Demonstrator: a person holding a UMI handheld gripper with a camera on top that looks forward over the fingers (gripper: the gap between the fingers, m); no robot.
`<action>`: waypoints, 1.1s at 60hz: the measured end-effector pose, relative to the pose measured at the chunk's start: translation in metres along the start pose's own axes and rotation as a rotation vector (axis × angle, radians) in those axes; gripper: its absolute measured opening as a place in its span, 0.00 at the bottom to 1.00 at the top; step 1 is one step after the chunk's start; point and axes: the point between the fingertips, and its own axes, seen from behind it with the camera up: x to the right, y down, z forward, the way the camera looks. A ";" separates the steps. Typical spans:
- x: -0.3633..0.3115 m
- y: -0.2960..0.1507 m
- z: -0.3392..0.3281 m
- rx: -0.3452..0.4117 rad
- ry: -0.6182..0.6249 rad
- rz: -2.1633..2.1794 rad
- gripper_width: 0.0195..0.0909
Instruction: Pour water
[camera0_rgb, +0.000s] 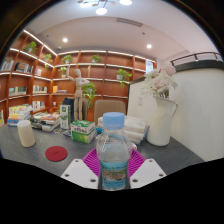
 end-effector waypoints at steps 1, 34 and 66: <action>-0.001 0.000 0.000 -0.004 0.002 -0.012 0.16; -0.159 -0.065 0.052 0.040 -0.023 -1.035 0.15; -0.270 -0.117 0.071 0.336 0.194 -2.068 0.15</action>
